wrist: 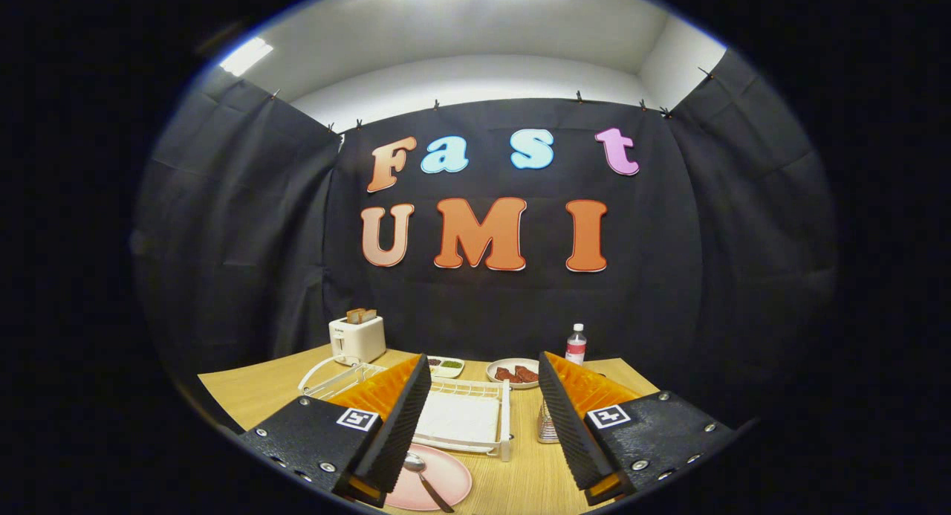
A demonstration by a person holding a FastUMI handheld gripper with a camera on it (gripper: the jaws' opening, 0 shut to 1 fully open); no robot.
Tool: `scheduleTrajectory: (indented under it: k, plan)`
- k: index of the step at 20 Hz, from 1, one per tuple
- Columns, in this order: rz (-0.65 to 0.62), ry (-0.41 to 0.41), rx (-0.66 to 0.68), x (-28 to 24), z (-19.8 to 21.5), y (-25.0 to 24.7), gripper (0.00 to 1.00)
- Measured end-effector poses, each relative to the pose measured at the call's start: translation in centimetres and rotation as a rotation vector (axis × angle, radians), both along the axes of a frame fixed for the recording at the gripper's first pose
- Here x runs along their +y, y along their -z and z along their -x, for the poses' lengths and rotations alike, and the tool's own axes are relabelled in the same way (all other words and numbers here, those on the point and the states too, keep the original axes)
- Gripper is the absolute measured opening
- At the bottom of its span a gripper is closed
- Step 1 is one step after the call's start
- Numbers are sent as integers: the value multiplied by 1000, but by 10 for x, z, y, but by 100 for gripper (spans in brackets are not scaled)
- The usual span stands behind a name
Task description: Take the plate from the dish rack, then take the spoon from the basket and place it into the plate.
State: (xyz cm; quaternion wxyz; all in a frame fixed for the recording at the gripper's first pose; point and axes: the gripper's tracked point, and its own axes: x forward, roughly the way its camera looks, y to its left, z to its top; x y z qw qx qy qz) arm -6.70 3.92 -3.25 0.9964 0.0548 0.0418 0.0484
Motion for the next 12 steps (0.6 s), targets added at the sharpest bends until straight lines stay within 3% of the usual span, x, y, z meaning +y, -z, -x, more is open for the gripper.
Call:
scheduleTrajectory:
  k: [5, 12]
  plan:
    - [24, 53, -24, -15, 8, 1, 88]
    - [157, 101, -155, -4, 13, -24, 88]
